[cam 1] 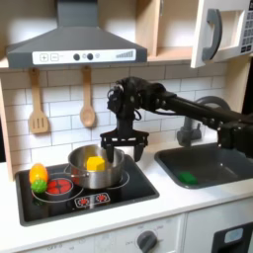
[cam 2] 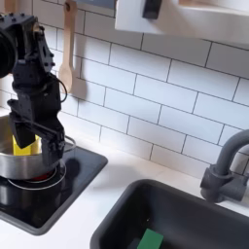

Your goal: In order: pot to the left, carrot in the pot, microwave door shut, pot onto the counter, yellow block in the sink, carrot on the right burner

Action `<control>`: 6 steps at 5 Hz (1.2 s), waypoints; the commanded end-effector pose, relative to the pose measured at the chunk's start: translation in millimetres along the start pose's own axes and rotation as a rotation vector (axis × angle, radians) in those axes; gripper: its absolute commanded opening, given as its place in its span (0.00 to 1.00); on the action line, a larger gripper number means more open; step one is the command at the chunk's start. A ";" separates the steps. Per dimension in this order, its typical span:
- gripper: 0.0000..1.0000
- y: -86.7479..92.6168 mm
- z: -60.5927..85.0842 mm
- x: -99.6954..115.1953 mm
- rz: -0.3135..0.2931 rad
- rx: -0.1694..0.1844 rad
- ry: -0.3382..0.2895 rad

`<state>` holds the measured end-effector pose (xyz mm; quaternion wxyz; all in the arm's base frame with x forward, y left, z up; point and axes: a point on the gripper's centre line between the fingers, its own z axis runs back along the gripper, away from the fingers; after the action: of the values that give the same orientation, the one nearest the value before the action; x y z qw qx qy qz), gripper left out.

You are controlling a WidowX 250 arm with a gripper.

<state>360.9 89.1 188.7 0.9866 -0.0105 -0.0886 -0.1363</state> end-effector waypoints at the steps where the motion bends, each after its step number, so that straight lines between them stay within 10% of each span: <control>1: 1.00 3.5 -10.8 0.9 -0.023 0.008 0.010; 3: 1.00 5.1 -17.8 -4.7 -0.064 0.006 0.019; 4: 0.00 3.0 -20.8 -4.6 -0.080 0.004 0.014; 6: 0.00 5.0 -21.2 0.7 -0.087 0.014 -0.010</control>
<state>365.3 91.5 165.4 0.9791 -0.0030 -0.0918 -0.1814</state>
